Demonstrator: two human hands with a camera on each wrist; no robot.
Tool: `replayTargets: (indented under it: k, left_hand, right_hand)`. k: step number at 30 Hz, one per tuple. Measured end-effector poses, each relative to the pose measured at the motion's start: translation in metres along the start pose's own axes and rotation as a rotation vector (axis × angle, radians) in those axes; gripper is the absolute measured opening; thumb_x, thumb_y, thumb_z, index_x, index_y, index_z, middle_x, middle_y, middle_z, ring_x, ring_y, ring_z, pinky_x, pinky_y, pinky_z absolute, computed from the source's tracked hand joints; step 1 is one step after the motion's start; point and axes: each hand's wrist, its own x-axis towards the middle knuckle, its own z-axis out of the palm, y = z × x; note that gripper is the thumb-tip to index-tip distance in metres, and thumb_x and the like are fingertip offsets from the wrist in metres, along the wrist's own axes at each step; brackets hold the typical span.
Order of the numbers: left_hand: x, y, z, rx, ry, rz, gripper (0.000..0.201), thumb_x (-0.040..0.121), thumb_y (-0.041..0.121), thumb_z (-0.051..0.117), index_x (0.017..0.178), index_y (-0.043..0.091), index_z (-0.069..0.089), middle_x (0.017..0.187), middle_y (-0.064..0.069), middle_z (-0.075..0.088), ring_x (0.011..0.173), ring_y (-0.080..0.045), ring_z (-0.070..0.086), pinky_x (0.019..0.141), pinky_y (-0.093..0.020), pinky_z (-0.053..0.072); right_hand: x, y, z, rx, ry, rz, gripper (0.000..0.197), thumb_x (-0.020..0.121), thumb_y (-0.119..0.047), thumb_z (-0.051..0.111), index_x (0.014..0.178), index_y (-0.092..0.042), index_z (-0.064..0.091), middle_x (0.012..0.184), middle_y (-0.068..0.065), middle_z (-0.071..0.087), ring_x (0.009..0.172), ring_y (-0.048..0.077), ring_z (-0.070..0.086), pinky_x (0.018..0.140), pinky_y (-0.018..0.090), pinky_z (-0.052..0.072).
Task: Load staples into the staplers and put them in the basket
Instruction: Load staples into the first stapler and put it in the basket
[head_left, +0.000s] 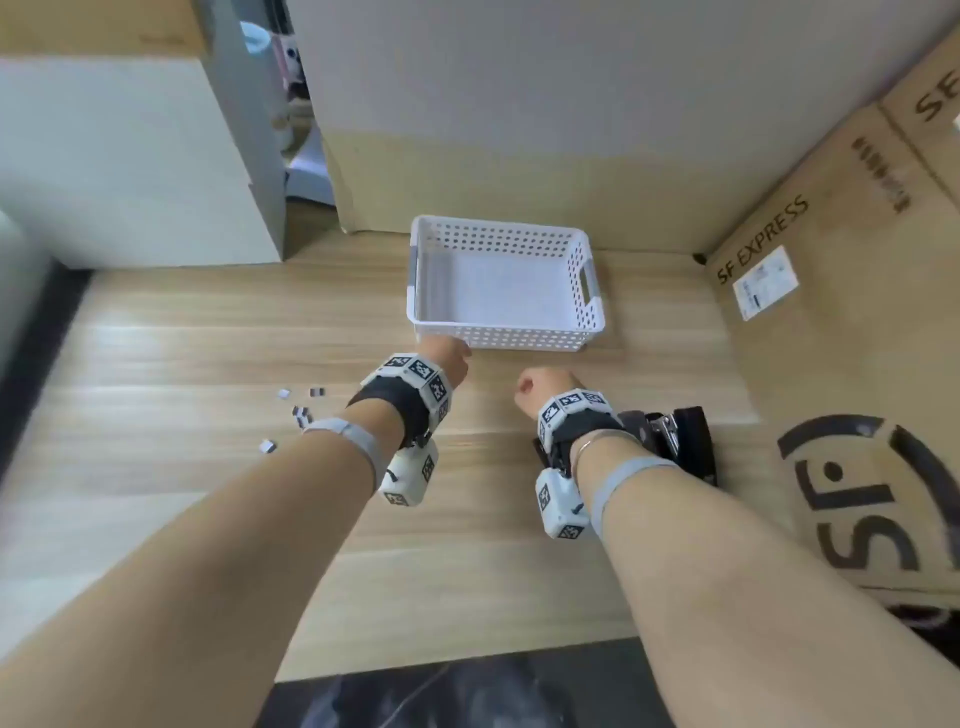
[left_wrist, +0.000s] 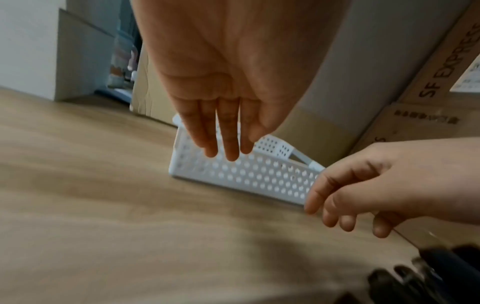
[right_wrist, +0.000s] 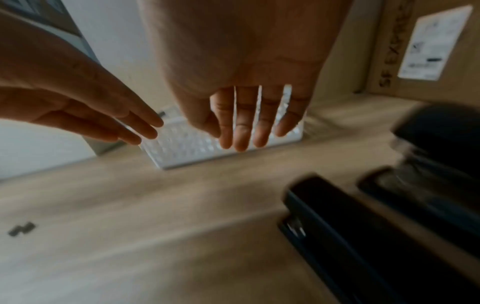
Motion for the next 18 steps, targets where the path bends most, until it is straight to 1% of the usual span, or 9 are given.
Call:
replayTargets:
  k: [1, 2, 4, 6, 8, 10, 14, 16, 18]
  left_hand:
    - [-0.001, 0.000, 0.007, 0.004, -0.048, -0.018, 0.039, 0.095, 0.008, 0.036, 0.130, 0.012, 0.052, 0.138, -0.008, 0.051, 0.127, -0.027, 0.048, 0.107, -0.031, 0.036]
    - [0.000, -0.003, 0.015, -0.020, -0.061, -0.012, 0.039, 0.094, 0.008, 0.036, 0.129, 0.013, 0.053, 0.137, -0.008, 0.053, 0.125, -0.027, 0.049, 0.106, -0.030, 0.037]
    - [-0.002, -0.007, 0.033, -0.006, -0.119, -0.014, 0.038, 0.093, 0.008, 0.038, 0.127, 0.015, 0.055, 0.134, -0.008, 0.056, 0.123, -0.027, 0.052, 0.105, -0.030, 0.039]
    - [-0.002, -0.010, 0.044, -0.005, -0.191, -0.003, 0.037, 0.092, 0.010, 0.042, 0.126, 0.016, 0.055, 0.132, -0.007, 0.058, 0.120, -0.026, 0.054, 0.105, -0.031, 0.040]
    - [-0.002, -0.013, 0.047, 0.010, -0.224, 0.026, 0.037, 0.091, 0.012, 0.046, 0.127, 0.016, 0.053, 0.131, -0.005, 0.059, 0.120, -0.024, 0.054, 0.105, -0.030, 0.039]
    - [-0.002, -0.017, 0.049, 0.019, -0.258, 0.041, 0.039, 0.091, 0.013, 0.049, 0.130, 0.015, 0.051, 0.132, -0.004, 0.058, 0.121, -0.022, 0.053, 0.105, -0.029, 0.038]
    - [0.000, -0.029, 0.047, -0.017, -0.319, 0.014, 0.051, 0.087, 0.014, 0.060, 0.135, 0.014, 0.043, 0.136, -0.006, 0.054, 0.122, -0.023, 0.053, 0.104, -0.029, 0.038]
    - [0.003, -0.040, 0.043, -0.049, -0.301, -0.021, 0.057, 0.084, 0.013, 0.064, 0.136, 0.014, 0.042, 0.135, -0.006, 0.054, 0.121, -0.024, 0.054, 0.105, -0.029, 0.039]
    - [0.005, -0.052, 0.041, -0.042, -0.261, -0.035, 0.055, 0.082, 0.012, 0.064, 0.134, 0.013, 0.044, 0.133, -0.006, 0.056, 0.119, -0.024, 0.055, 0.104, -0.028, 0.038]
  right_hand:
    - [-0.001, 0.006, 0.005, -0.031, -0.042, 0.031, 0.019, 0.085, -0.023, 0.057, 0.101, -0.022, 0.067, 0.109, 0.003, 0.068, 0.099, 0.025, 0.063, 0.084, 0.030, 0.052]
    - [-0.002, 0.012, 0.010, -0.052, -0.061, 0.043, 0.019, 0.083, -0.021, 0.061, 0.102, -0.021, 0.065, 0.109, 0.004, 0.067, 0.100, 0.025, 0.062, 0.080, 0.028, 0.050]
    - [-0.006, 0.026, 0.020, -0.125, -0.141, 0.084, 0.026, 0.080, -0.015, 0.064, 0.106, -0.017, 0.061, 0.113, 0.006, 0.063, 0.100, 0.025, 0.059, 0.076, 0.028, 0.046]
    - [-0.006, 0.036, 0.029, -0.140, -0.159, 0.118, 0.031, 0.084, -0.010, 0.059, 0.115, -0.012, 0.057, 0.120, 0.011, 0.059, 0.102, 0.028, 0.057, 0.081, 0.030, 0.045]
    - [-0.007, 0.041, 0.033, -0.176, -0.139, 0.118, 0.031, 0.092, -0.013, 0.051, 0.122, -0.008, 0.056, 0.126, 0.016, 0.056, 0.114, 0.032, 0.055, 0.091, 0.032, 0.044]
    - [-0.006, 0.039, 0.034, -0.217, -0.115, 0.069, 0.030, 0.094, -0.015, 0.049, 0.122, -0.010, 0.057, 0.126, 0.015, 0.059, 0.117, 0.032, 0.055, 0.093, 0.033, 0.045]
    - [-0.004, 0.007, 0.029, -0.108, -0.038, -0.088, 0.034, 0.081, -0.004, 0.062, 0.111, -0.020, 0.058, 0.114, 0.007, 0.065, 0.105, 0.028, 0.061, 0.081, 0.029, 0.048]
    - [0.001, -0.013, 0.029, -0.084, -0.034, -0.187, 0.038, 0.079, 0.000, 0.064, 0.109, -0.022, 0.058, 0.112, 0.003, 0.067, 0.102, 0.025, 0.062, 0.081, 0.029, 0.050]
    - [0.003, -0.032, 0.030, -0.062, -0.041, -0.260, 0.039, 0.078, 0.000, 0.066, 0.108, -0.024, 0.059, 0.111, 0.001, 0.067, 0.101, 0.024, 0.063, 0.083, 0.029, 0.051]
